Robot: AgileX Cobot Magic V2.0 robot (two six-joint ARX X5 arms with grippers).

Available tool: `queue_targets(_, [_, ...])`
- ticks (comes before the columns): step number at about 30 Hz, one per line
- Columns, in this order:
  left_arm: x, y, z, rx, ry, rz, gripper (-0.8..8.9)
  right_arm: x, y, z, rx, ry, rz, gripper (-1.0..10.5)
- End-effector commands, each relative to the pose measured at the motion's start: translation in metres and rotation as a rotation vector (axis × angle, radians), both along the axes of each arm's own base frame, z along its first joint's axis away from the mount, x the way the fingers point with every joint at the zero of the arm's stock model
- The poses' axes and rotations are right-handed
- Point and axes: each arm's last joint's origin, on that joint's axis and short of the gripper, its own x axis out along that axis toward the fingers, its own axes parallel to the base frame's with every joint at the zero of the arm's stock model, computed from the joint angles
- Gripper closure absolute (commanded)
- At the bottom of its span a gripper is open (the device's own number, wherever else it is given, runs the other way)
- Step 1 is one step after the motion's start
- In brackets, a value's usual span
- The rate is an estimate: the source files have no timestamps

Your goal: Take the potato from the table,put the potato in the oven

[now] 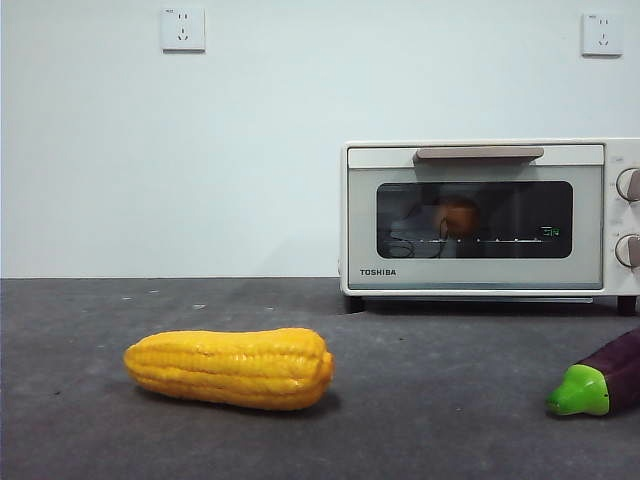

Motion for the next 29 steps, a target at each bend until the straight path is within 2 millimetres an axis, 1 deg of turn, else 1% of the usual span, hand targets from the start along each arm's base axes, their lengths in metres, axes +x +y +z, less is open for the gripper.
queue_targets(1, [0.001, -0.001, -0.007, -0.012, 0.017, -0.015, 8.17, -0.001, -0.001, -0.001, -0.001, 0.012, -0.003, 9.5])
queue_targets(6, [0.003, -0.003, -0.017, -0.013, 0.053, -0.042, 8.17, -0.001, -0.001, -0.001, -0.001, 0.012, -0.003, 9.5])
queue_targets(15, [0.002, -0.003, -0.022, -0.011, 0.100, -0.038, 8.17, -0.001, -0.001, -0.001, -0.001, 0.012, -0.003, 9.5])
queue_targets(23, [0.002, -0.002, -0.022, -0.009, 0.101, 0.032, 8.17, -0.001, -0.001, -0.001, -0.001, 0.012, -0.003, 9.5])
queue_targets(29, [0.002, -0.002, -0.022, -0.033, 0.099, 0.026, 8.17, -0.001, -0.001, -0.001, -0.001, 0.012, -0.003, 9.5])
